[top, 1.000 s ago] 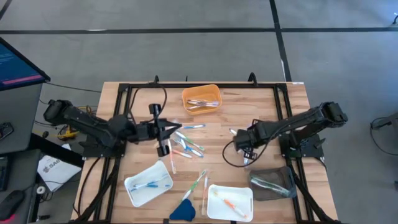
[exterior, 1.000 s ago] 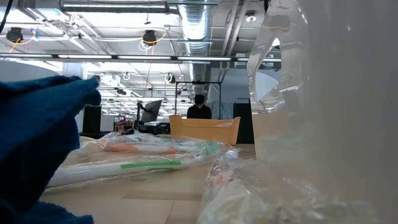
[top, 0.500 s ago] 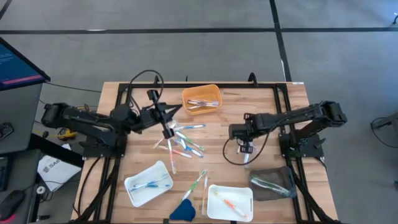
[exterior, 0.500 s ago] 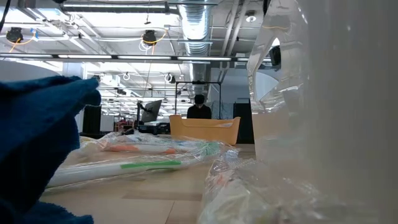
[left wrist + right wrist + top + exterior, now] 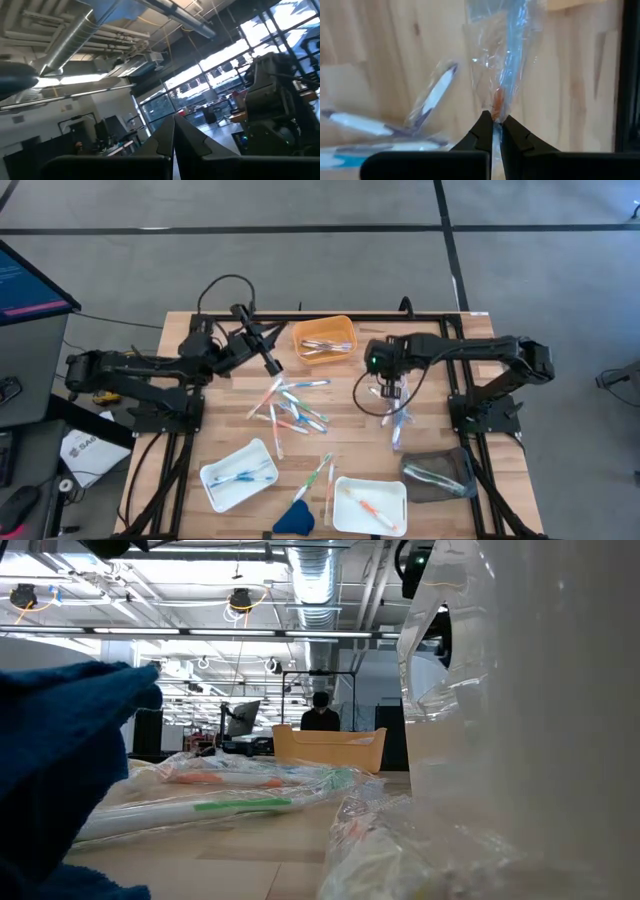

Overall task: Pick & Place Toothbrushes
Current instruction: Put the orange toothbrush into the right white bin

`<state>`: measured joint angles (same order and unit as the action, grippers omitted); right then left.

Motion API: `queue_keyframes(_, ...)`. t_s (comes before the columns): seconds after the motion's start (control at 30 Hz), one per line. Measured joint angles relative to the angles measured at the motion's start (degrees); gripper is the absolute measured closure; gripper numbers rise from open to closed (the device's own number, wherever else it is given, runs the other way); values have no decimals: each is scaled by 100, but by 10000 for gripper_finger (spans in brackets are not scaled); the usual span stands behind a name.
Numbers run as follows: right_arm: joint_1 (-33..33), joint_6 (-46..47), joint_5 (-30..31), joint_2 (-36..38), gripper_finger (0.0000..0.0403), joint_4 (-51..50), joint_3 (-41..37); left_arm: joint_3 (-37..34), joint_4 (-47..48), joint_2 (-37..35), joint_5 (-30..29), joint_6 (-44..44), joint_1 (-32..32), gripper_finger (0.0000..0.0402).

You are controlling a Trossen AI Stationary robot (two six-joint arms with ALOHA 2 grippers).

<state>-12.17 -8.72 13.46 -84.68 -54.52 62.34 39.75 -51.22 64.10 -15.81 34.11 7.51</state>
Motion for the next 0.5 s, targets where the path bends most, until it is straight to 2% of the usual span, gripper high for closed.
queue_keyframes(0.27, -666, -348, -324, 0, 398, 492, 22, -20, 6, 2, 330, -192, 354, 401)
queue_keyframes(0.5, -297, -18, -316, 0, 398, 382, 22, -20, 7, 2, 1073, -773, 365, 401)
